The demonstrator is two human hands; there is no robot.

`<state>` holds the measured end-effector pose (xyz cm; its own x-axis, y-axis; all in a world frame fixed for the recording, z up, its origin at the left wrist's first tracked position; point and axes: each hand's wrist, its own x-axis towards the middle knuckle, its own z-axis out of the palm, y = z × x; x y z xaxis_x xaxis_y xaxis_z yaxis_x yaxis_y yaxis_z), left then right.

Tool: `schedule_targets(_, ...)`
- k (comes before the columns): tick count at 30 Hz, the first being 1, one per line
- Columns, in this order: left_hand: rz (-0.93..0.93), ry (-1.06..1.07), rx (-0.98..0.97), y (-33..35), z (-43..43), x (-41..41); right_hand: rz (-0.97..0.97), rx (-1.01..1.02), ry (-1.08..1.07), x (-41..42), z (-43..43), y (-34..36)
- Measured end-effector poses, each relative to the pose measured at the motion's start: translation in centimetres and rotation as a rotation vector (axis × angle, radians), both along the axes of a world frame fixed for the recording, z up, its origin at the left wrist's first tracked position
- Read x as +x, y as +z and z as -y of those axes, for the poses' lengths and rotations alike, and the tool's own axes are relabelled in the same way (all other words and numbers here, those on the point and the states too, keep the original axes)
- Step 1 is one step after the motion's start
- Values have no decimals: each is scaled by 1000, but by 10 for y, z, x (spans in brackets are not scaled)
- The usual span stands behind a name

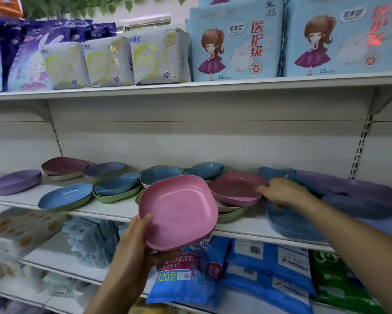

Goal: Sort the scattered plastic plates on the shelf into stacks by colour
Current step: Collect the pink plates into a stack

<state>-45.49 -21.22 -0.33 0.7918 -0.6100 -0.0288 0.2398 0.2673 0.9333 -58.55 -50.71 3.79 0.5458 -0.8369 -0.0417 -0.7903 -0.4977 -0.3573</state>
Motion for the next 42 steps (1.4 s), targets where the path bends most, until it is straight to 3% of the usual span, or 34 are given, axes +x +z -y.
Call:
schedule_targets(4,-20,10,4,-6,-2,1,124,116,-69,8,5,-3)
schedule_targets(8,-23,32,20,-11,-4,-1,424,94,-151,3,11,5)
schedule_targets(12,5,-20,17,-8,2,-11,671,175,64,-4,-10,25)
schedule_targets(17,74,-99,9,0,17,-25,509,32,343,-6,-52,25)
schedule_targets(23,63,-172,-22,-5,32,-31,397,-226,364,-15,-75,9)
schedule_targets(25,45,-185,-44,-7,36,-34,434,-169,332,-18,-74,5)
schedule_targets(29,55,-169,-82,-10,46,-40,549,169,312,-24,-76,-1)
schedule_targets(36,-31,-137,3,-13,57,-45,641,272,295,-38,-84,-13)
schedule_targets(42,-76,-137,92,-18,58,-51,570,302,304,-49,-88,-28)
